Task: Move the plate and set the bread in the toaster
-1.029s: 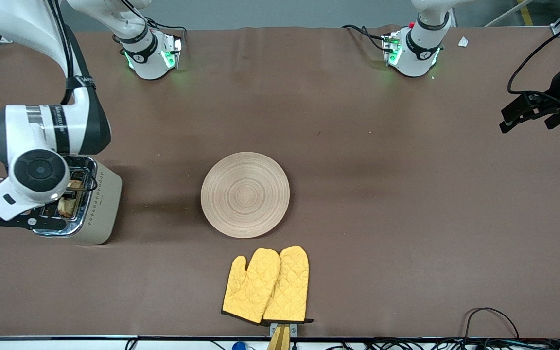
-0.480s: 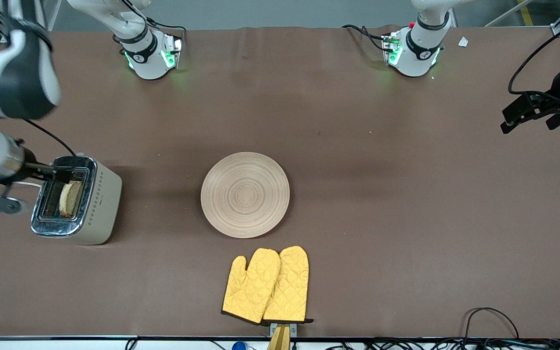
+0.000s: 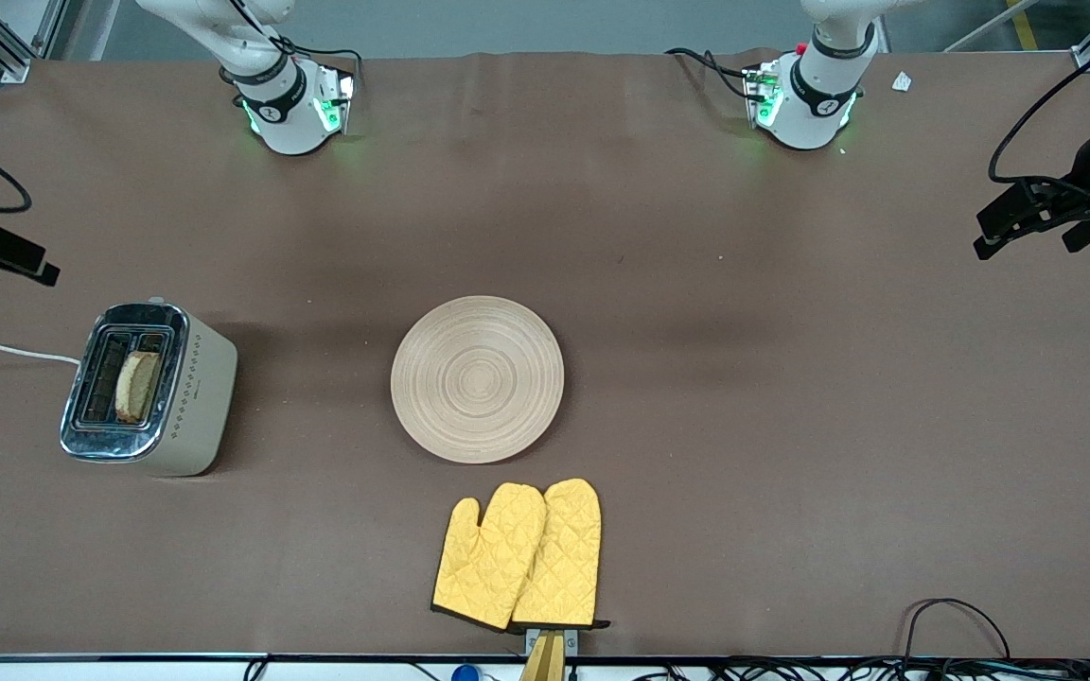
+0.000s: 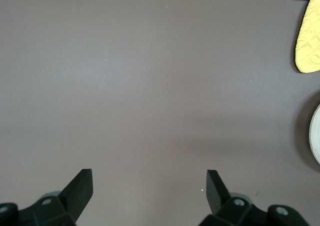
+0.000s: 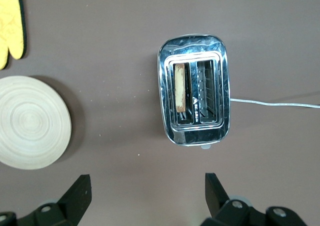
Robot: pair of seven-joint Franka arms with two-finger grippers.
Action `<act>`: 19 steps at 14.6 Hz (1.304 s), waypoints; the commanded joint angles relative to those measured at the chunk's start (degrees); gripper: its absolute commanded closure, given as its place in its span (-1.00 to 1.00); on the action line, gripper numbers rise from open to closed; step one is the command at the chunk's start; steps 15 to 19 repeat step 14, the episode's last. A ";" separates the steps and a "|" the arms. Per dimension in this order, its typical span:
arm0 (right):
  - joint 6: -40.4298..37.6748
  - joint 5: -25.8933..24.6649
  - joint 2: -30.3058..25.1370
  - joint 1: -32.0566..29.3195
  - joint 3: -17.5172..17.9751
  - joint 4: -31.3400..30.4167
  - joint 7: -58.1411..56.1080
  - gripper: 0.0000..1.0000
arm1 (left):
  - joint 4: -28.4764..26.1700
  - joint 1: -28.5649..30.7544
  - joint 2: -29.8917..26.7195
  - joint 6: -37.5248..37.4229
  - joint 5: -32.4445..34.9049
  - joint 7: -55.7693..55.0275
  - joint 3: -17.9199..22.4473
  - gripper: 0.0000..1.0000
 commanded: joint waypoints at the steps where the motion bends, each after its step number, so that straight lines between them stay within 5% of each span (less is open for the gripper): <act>1: 7.28 0.81 -10.33 -0.61 0.81 -13.92 -1.85 -1.00 | 0.46 -0.33 -0.34 0.01 -0.29 0.73 -0.02 -1.00; 6: 8.19 -2.18 -13.19 1.85 -4.45 -15.55 -12.04 -1.00 | -0.24 -6.46 -0.78 -1.57 -0.46 0.56 2.78 -1.00; 9: 6.97 -2.35 -13.27 2.73 -5.17 -14.59 -12.22 -1.00 | -0.33 -14.99 -1.13 -3.15 -0.38 0.64 11.03 -1.00; 19: 6.43 -2.44 -13.27 4.04 -5.34 -14.06 -11.79 -1.00 | 2.74 -14.75 -0.08 -3.86 -0.03 0.91 11.84 -1.00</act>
